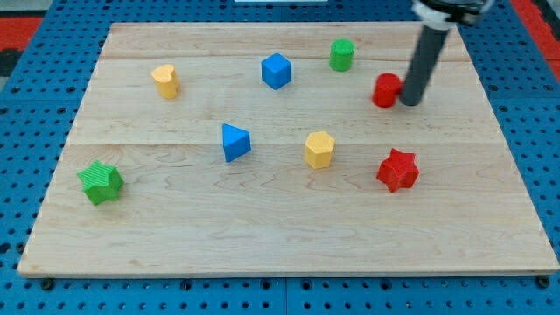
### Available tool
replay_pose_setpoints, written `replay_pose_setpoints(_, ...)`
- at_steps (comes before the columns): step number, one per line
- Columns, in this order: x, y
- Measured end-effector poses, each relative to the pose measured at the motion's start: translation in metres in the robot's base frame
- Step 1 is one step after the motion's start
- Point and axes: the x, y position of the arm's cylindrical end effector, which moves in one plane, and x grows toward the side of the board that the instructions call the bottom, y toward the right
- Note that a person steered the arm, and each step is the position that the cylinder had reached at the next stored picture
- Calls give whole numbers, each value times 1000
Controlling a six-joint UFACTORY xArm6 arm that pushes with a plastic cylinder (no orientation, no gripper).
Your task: Slide the red circle into the green circle
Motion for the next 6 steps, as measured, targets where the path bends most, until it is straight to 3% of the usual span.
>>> replay_pose_setpoints(1, -11, -16)
replay_pose_setpoints(2, 14, -14)
replay_pose_setpoints(4, -34, -50)
replay_pose_setpoints(5, -9, 0)
replay_pose_setpoints(6, 41, 72)
